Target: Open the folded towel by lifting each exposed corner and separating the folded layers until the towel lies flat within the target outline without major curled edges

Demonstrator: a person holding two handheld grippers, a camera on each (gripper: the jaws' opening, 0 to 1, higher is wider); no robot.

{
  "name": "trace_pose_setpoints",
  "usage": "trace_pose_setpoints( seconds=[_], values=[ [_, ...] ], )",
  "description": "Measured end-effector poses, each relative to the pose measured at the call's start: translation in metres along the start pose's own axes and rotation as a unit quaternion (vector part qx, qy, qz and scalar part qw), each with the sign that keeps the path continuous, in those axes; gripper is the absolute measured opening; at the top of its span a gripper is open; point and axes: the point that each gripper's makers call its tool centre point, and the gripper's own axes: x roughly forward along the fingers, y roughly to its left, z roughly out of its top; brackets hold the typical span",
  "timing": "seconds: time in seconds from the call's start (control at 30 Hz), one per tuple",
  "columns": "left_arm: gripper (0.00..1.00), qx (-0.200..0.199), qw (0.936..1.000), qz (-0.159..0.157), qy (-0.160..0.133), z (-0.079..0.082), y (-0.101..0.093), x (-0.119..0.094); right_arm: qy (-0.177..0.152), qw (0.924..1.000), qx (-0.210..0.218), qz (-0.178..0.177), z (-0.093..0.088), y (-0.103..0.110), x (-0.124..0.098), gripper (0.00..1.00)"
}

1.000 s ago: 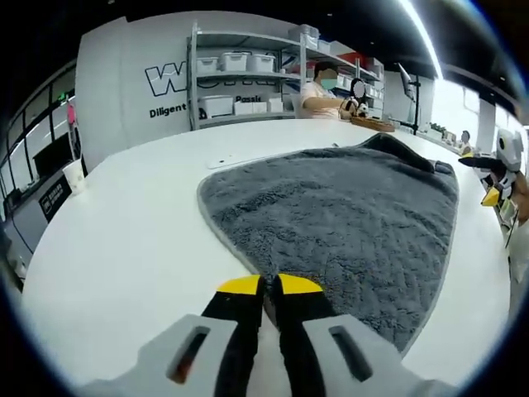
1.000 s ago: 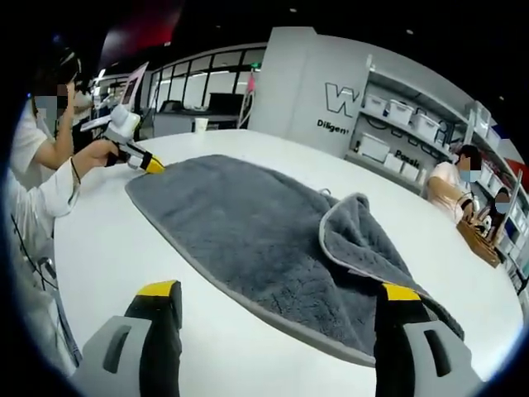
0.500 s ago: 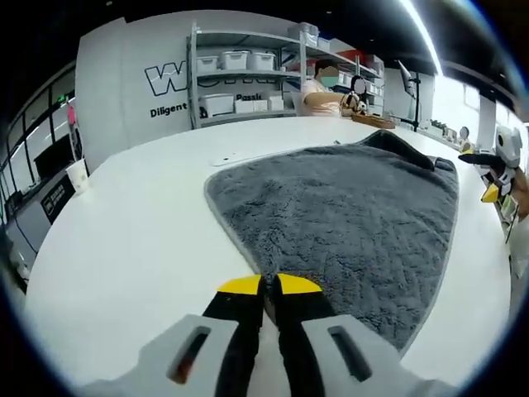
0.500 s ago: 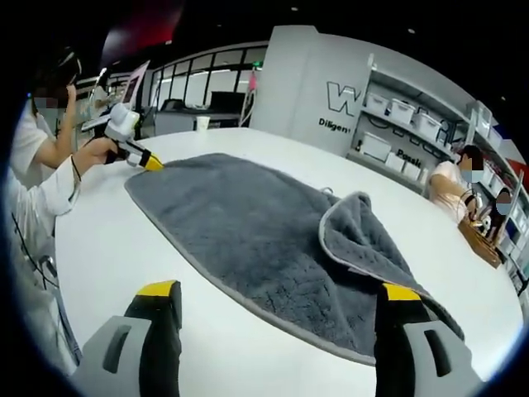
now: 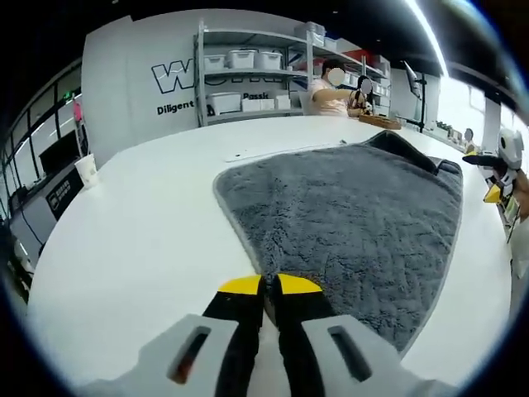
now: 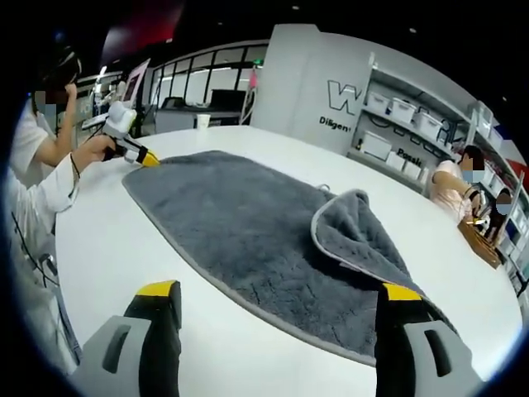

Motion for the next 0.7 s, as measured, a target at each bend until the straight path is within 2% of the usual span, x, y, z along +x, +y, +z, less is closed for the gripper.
trace_pose_setpoints(
  seconds=[0.7],
  values=[
    [0.04,-0.005,0.9995,0.026,0.015,-0.015,0.033,-0.022,0.009,0.9999,-0.006,0.003,-0.003,0.003,0.003,0.98]
  ],
)
